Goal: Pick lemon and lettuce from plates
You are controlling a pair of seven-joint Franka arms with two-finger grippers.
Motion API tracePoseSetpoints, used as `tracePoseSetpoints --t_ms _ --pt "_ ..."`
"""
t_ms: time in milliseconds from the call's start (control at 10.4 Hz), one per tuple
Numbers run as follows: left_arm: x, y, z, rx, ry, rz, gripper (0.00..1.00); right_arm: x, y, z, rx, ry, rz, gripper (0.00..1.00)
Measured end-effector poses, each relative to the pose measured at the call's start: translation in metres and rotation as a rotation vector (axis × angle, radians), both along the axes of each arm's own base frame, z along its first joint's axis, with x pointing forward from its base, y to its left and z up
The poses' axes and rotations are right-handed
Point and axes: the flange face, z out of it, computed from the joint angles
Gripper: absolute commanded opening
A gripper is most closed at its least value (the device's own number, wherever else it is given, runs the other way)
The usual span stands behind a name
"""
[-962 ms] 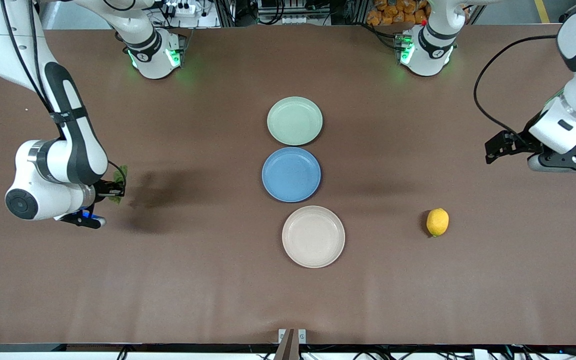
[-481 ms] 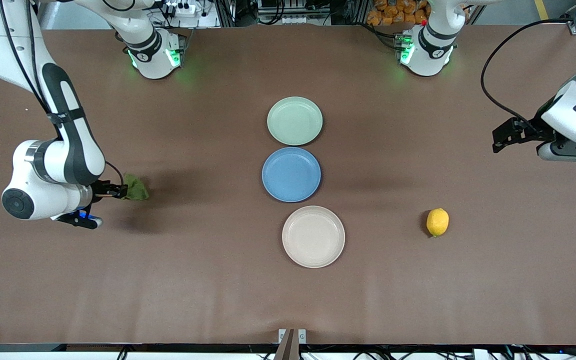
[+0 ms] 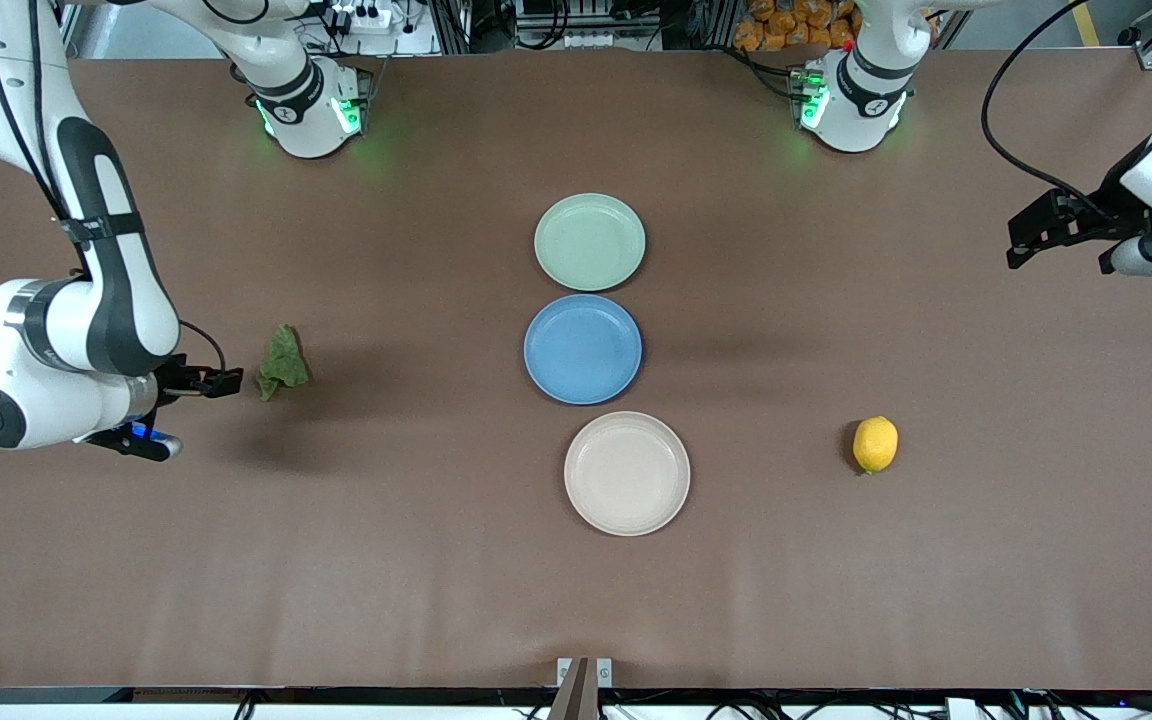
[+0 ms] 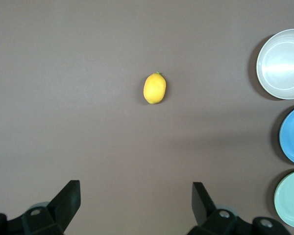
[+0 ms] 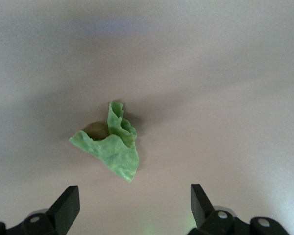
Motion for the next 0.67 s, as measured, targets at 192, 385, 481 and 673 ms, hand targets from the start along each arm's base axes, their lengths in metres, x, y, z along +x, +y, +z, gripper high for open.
tracePoseSetpoints --t_ms 192,385,481,673 --pt "-0.002 0.0 0.003 0.0 -0.005 0.0 1.0 0.004 0.0 0.013 0.002 0.009 0.002 1.0" --pt "-0.003 0.0 0.004 0.0 -0.006 0.0 1.0 0.008 0.001 0.039 0.005 0.031 0.004 1.0" --pt "-0.003 0.0 0.004 0.0 -0.005 0.0 1.0 0.011 0.001 0.056 0.005 0.026 0.005 1.0" --pt "-0.003 0.0 0.004 0.0 -0.006 0.0 1.0 0.01 0.005 0.089 0.006 -0.001 0.012 1.0"
